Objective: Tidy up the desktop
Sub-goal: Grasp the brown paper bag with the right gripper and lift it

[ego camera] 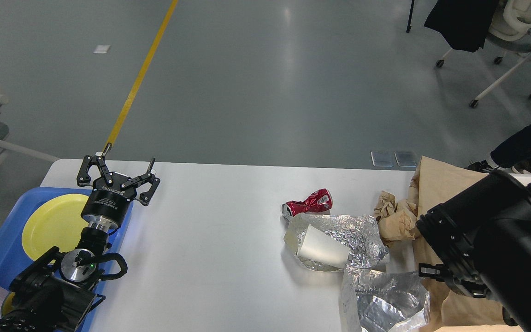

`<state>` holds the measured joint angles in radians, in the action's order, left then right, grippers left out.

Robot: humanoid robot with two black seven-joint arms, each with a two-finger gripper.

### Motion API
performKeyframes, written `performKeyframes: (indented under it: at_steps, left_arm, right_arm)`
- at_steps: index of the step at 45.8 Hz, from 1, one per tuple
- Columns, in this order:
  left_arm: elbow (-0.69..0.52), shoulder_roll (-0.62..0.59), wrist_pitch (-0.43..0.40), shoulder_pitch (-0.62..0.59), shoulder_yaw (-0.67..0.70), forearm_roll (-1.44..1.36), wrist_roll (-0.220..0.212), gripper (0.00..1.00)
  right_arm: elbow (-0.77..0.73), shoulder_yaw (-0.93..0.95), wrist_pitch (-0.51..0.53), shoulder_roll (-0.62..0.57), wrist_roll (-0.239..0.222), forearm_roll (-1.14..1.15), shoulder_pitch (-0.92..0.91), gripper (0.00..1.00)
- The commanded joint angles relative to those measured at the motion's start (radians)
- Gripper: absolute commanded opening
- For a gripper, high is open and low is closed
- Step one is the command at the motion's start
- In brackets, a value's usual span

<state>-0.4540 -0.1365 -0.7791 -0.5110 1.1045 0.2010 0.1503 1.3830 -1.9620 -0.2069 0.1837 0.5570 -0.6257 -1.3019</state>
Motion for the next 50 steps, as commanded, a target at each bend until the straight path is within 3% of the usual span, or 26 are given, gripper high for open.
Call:
performKeyframes:
  at_steps: [1,14,27,30,33,41,50]
  left_arm:
    - [0.0,0.0,0.0,0.0,0.0,0.0,0.0,1.0]
    - [0.0,0.0,0.0,0.0,0.001,0.0,0.0,1.0]
    - [0.0,0.0,0.0,0.0,0.001,0.0,0.0,1.0]
    - [0.0,0.0,0.0,0.0,0.001,0.0,0.0,1.0]
    - [0.0,0.0,0.0,0.0,0.001,0.0,0.0,1.0]
    - [0.0,-0.002,0.0,0.0,0.001,0.0,0.0,1.0]
    - [0.0,-0.002,0.0,0.0,0.001,0.0,0.0,1.0]
  right_arm:
    - [0.002,-0.006,-0.002,-0.015,0.0,0.0,-0.005,0.0]
    - [0.091,-0.035,0.004,-0.026,0.007,0.009,-0.086,0.0]
    - [0.244,-0.109,0.053,-0.115,0.024,0.165,-0.338,0.0]
    - [0.261,-0.167,0.086,-0.125,0.066,0.248,-0.413,0.0]
    - [0.28,-0.222,0.125,-0.127,0.136,0.323,-0.506,0.0]
    - [0.283,-0.307,0.294,-0.026,0.403,0.382,-0.677,0.0]
    - [0.274,-0.307,0.356,0.031,0.403,0.48,-0.803,0.0]
